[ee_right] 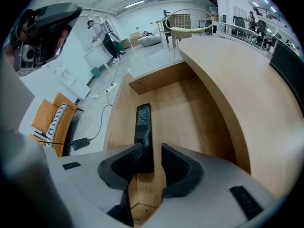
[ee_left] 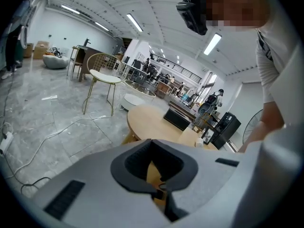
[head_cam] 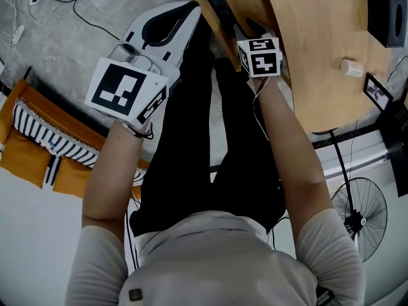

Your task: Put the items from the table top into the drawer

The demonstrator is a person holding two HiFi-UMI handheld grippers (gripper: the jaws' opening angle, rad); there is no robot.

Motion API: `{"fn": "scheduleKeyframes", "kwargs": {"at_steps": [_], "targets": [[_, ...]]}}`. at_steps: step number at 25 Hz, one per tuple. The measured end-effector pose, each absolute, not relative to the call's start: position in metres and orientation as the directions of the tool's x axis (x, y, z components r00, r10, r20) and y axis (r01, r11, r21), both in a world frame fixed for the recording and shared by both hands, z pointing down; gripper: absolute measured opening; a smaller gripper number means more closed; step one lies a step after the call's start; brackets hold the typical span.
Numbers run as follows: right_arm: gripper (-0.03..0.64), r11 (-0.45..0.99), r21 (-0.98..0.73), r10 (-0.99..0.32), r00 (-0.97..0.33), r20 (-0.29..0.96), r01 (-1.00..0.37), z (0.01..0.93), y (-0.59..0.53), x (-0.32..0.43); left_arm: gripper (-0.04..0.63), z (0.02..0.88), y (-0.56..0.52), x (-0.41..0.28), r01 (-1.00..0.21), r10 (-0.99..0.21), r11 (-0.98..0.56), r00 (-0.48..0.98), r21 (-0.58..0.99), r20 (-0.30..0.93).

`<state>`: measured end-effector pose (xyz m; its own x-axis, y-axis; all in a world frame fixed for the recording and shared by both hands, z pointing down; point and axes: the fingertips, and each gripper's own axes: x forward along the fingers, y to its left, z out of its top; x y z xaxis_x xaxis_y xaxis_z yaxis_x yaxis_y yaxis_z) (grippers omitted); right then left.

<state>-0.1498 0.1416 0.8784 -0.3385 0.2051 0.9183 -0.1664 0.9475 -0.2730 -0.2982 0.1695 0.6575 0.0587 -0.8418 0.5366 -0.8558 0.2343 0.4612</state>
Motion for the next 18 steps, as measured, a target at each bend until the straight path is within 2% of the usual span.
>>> {"fn": "scheduleKeyframes", "kwargs": {"at_steps": [9,18], "targets": [[0.144,0.943,-0.265,0.164,-0.412,0.896,-0.201,0.854,0.126,-0.155,0.009,0.650,0.156,-0.288,-0.867,-0.841,0.201,0.086,0.457,0.534],[0.067,0.945,-0.258,0.124,-0.509,0.852,-0.201,0.793,0.106,-0.161,0.009,0.607,0.143,-0.274,-0.894,-0.848,0.146,0.106,0.423,0.519]]}}
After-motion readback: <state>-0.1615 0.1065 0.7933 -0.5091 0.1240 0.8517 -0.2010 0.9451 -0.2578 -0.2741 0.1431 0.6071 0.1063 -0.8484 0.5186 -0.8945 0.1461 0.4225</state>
